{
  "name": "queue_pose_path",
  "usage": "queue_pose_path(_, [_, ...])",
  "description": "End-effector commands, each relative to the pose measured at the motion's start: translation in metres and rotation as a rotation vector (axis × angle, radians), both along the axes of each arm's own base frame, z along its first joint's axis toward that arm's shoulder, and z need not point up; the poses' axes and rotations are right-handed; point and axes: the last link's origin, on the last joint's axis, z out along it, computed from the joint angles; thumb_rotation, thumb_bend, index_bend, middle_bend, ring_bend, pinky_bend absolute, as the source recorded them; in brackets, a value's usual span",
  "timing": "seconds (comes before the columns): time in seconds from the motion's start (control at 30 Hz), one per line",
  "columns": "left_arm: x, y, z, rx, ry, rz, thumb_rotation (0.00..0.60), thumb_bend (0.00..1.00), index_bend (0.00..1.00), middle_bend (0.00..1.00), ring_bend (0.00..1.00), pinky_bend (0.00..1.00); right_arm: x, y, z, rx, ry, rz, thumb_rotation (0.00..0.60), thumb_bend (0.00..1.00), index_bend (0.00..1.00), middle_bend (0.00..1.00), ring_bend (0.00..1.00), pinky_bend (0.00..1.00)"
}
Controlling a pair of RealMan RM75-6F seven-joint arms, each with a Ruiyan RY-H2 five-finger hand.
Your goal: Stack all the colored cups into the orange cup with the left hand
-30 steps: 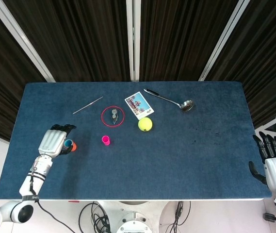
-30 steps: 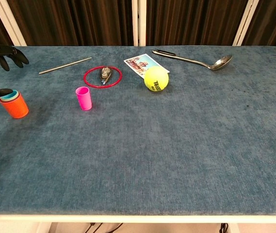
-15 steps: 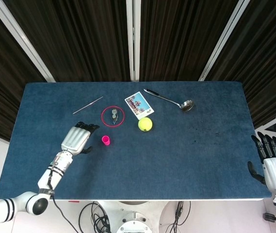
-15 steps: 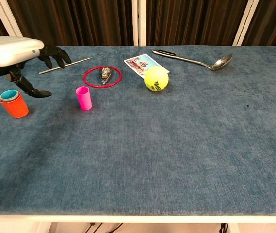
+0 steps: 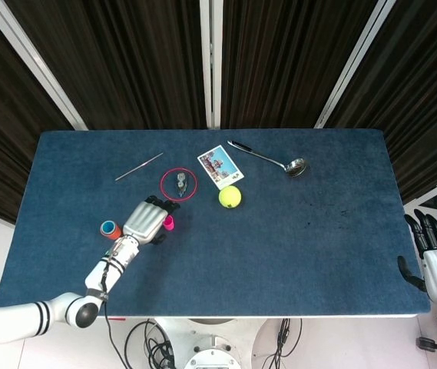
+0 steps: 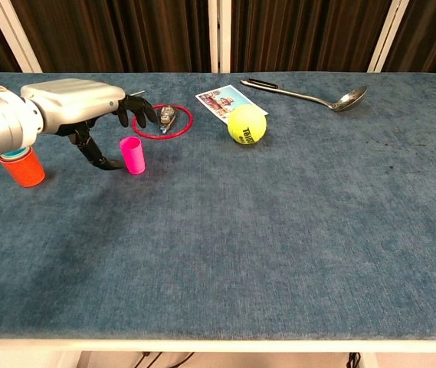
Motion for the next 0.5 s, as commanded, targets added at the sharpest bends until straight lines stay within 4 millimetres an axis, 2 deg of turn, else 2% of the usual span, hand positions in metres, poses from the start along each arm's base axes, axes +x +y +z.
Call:
queue_pose_path(0.03, [0.0008,0.0000,-0.0051,-0.003,-0.012,-0.001,0.600,0.26,0.27,0.26,0.33,0.23,-0.0002,-0.0001,0.0000,0.001,-0.001,0.000,0.600,0.35,0.00,0.00,0.00,0.00])
queue_pose_path(0.17, [-0.0026,0.0019,-0.0102,-0.001,-0.031,0.009,0.600,0.26,0.33,0.32,0.39,0.29,-0.0010,0.0003,0.0017,-0.004,-0.002,-0.001,0.600,0.35,0.00,0.00,0.00,0.00])
queue_pose_path(0.5, [-0.0067,0.0088,-0.0144,0.027,-0.049,0.009,0.600,0.31,0.41,0.40,0.47,0.35,-0.0051,-0.0005,0.0028,-0.003,-0.002,-0.012,0.600,0.35,0.00,0.00,0.00,0.00])
